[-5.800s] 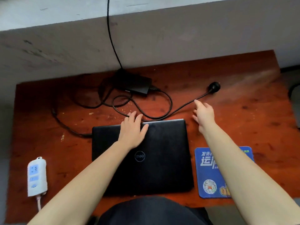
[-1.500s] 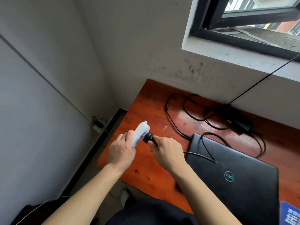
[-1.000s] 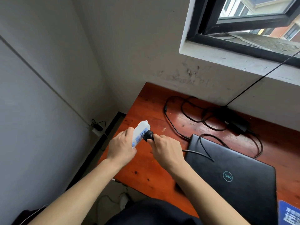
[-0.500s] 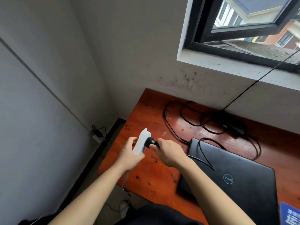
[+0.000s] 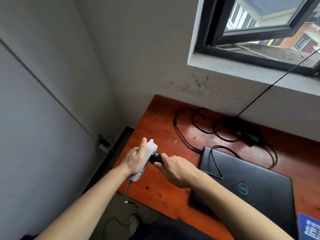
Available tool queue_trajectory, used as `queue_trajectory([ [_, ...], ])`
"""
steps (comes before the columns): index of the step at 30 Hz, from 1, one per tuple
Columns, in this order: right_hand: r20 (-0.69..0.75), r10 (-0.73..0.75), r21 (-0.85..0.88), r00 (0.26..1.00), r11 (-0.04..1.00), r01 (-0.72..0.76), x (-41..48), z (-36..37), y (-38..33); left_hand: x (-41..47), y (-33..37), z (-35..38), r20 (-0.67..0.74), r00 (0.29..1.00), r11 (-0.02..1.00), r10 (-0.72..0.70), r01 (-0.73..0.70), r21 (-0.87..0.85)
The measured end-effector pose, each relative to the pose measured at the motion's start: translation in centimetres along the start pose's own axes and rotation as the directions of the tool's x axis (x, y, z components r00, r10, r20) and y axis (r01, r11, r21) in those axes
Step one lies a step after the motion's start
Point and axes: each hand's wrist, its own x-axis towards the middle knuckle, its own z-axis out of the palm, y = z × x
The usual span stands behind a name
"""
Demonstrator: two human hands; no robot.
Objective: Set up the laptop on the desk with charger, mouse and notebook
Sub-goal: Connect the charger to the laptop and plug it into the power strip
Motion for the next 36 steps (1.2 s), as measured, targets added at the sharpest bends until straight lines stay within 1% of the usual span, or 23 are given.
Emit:
queue_trajectory([
  [1, -0.022, -0.023, -0.058, 0.999, 0.998, 0.022, -0.1, 0.0, 0.0, 0.1, 0.0, -0.2, 0.035, 0.999, 1.0, -0.011, 0.012, -0.016],
  [3, -0.08, -0.095, -0.159, 0.992, 0.984, 0.081, -0.2, -0.1, 0.0, -0.1, -0.1, -0.9, 0.087, 0.994, 0.993, -0.073, 0.08, -0.084],
  [5, -0.121, -0.152, -0.213, 0.981, 0.969, 0.124, -0.3, -0.2, -0.2, -0.3, 0.4, -1.7, 0.156, 0.982, 0.984, -0.102, 0.123, -0.131],
  [6, -0.13, -0.161, -0.22, 0.978, 0.967, 0.13, -0.4, -0.1, -0.3, -0.4, 0.7, -1.9, 0.178, 0.979, 0.985, -0.097, 0.12, -0.122],
  [8, -0.13, -0.142, -0.229, 0.981, 0.967, 0.11, -0.4, 0.3, -0.4, -0.2, 0.8, -1.6, 0.148, 0.986, 0.995, -0.08, 0.088, -0.046],
  [10, -0.139, -0.128, -0.272, 0.982, 0.958, 0.087, -0.2, 0.4, -0.3, -0.2, 0.7, -0.8, 0.067, 0.992, 0.993, -0.104, 0.1, 0.065],
  [11, -0.147, -0.133, -0.305, 0.98, 0.949, 0.083, 0.0, 0.3, -0.3, -0.3, 0.6, -0.4, 0.044, 0.992, 0.99, -0.117, 0.113, 0.089],
  [14, -0.148, -0.16, -0.391, 0.976, 0.916, 0.091, 0.3, -0.5, -0.3, -0.6, 0.5, 0.1, 0.035, 0.989, 0.99, -0.142, 0.141, 0.011],
  [16, -0.134, -0.17, -0.393, 0.976, 0.914, 0.105, 0.3, -1.1, -0.2, -0.7, 0.6, -0.1, 0.026, 0.988, 0.987, -0.154, 0.155, -0.049],
  [18, -0.117, -0.181, -0.365, 0.976, 0.922, 0.127, 0.5, -1.5, -0.2, -0.8, 0.6, -0.3, 0.064, 0.985, 0.98, -0.157, 0.164, -0.117],
  [20, -0.111, -0.183, -0.329, 0.977, 0.934, 0.137, 0.6, -1.9, 0.0, -0.9, 0.4, -0.2, 0.1, 0.987, 0.965, -0.127, 0.147, -0.219],
  [22, -0.113, -0.166, -0.281, 0.98, 0.951, 0.129, 1.0, -2.1, 0.4, -0.8, 0.1, 0.2, 0.079, 0.994, 0.948, -0.078, 0.098, -0.302],
  [24, -0.111, -0.131, -0.219, 0.985, 0.97, 0.105, 1.3, -2.1, 1.0, -0.6, 0.0, 0.7, 0.009, 1.0, 0.961, -0.029, 0.03, -0.275],
  [25, -0.107, -0.107, -0.184, 0.988, 0.979, 0.086, 1.4, -2.0, 1.4, -0.5, 0.0, 0.9, -0.011, 1.0, 0.969, -0.007, 0.004, -0.247],
  [26, -0.108, -0.082, -0.15, 0.991, 0.986, 0.065, 1.5, -1.8, 1.7, -0.4, 0.0, 0.9, 0.001, 1.0, 0.974, 0.009, -0.009, -0.228],
  [28, -0.136, -0.022, -0.094, 0.99, 0.996, 0.009, 1.5, -1.4, 2.6, -0.3, -0.5, 1.0, 0.095, 0.995, 0.974, 0.024, -0.002, -0.227],
  [30, -0.181, 0.04, -0.036, 0.983, 0.998, -0.047, 1.6, -1.0, 3.3, -0.4, -1.0, 1.1, 0.2, 0.98, 0.964, 0.005, 0.049, -0.261],
  [31, -0.195, 0.073, 0.006, 0.978, 0.997, -0.073, 1.6, -0.8, 3.6, -0.5, -1.4, 1.3, 0.239, 0.971, 0.972, -0.001, 0.058, -0.229],
  [32, -0.202, 0.108, 0.056, 0.973, 0.994, -0.099, 1.6, -0.7, 3.7, -0.5, -1.8, 1.6, 0.255, 0.967, 0.99, 0.003, 0.034, -0.14],
  [33, -0.2, 0.14, 0.106, 0.97, 0.987, -0.121, 1.6, -0.6, 3.8, -0.6, -2.1, 2.1, 0.236, 0.972, 1.0, 0.014, -0.009, -0.021],
  [34, -0.192, 0.165, 0.148, 0.967, 0.979, -0.138, 1.6, -0.4, 3.7, -0.6, -2.4, 2.7, 0.179, 0.983, 0.995, 0.04, -0.056, 0.084],
  [35, -0.18, 0.184, 0.177, 0.966, 0.972, -0.152, 1.6, -0.2, 3.7, -0.6, -2.4, 3.0, 0.099, 0.993, 0.986, 0.068, -0.082, 0.147],
  [36, -0.171, 0.196, 0.187, 0.966, 0.969, -0.164, 1.5, 0.0, 3.7, -0.6, -2.4, 3.2, 0.046, 0.996, 0.983, 0.082, -0.089, 0.162],
])
